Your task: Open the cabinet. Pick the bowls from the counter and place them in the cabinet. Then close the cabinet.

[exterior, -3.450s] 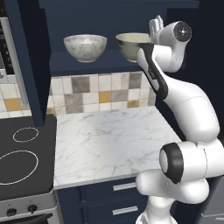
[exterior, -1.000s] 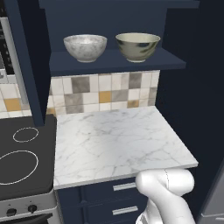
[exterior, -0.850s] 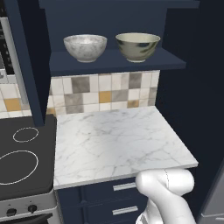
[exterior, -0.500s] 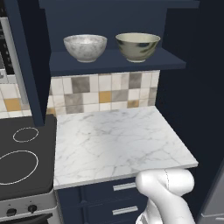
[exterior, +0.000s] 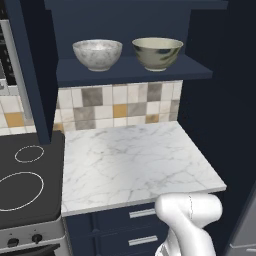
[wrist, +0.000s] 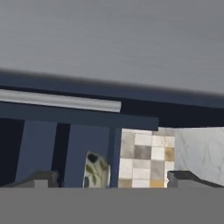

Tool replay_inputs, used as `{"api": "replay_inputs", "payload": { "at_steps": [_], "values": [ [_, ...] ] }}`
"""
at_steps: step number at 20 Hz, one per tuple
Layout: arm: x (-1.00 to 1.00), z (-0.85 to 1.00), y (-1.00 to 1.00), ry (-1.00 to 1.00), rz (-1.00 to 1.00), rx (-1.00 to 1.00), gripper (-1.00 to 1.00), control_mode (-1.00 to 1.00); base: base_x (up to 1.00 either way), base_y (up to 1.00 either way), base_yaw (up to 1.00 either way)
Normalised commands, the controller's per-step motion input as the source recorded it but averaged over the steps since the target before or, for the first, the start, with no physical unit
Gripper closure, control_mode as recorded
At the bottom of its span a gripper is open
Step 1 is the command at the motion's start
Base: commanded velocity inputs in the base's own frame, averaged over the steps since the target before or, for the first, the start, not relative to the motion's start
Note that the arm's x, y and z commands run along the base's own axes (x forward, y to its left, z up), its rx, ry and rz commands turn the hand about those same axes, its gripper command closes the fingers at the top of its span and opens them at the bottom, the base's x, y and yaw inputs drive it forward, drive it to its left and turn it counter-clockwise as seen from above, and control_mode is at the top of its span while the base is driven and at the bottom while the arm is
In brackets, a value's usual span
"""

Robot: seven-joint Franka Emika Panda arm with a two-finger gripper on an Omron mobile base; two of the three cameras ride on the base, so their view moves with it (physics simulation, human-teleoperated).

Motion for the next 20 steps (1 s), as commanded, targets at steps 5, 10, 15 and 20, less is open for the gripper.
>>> {"api": "replay_inputs", "payload": {
  "at_steps": [5,10,15,20],
  "values": [
    [0.03,-0.08,-0.1,-0.07,-0.17,0.0,-1.0,-1.0,0.0,0.0,0.0],
    [0.16,-0.01,-0.1,-0.02,-0.22,0.0,-1.0,-1.0,0.0,0.0,0.0],
    [0.1,0.0,-0.13,0.0,-0.03,0.01,-1.0,-1.0,0.0,0.0,0.0],
    [0.17,0.0,-0.07,0.0,0.05,0.03,-1.0,-1.0,0.0,0.0,0.0]
  ]
}}
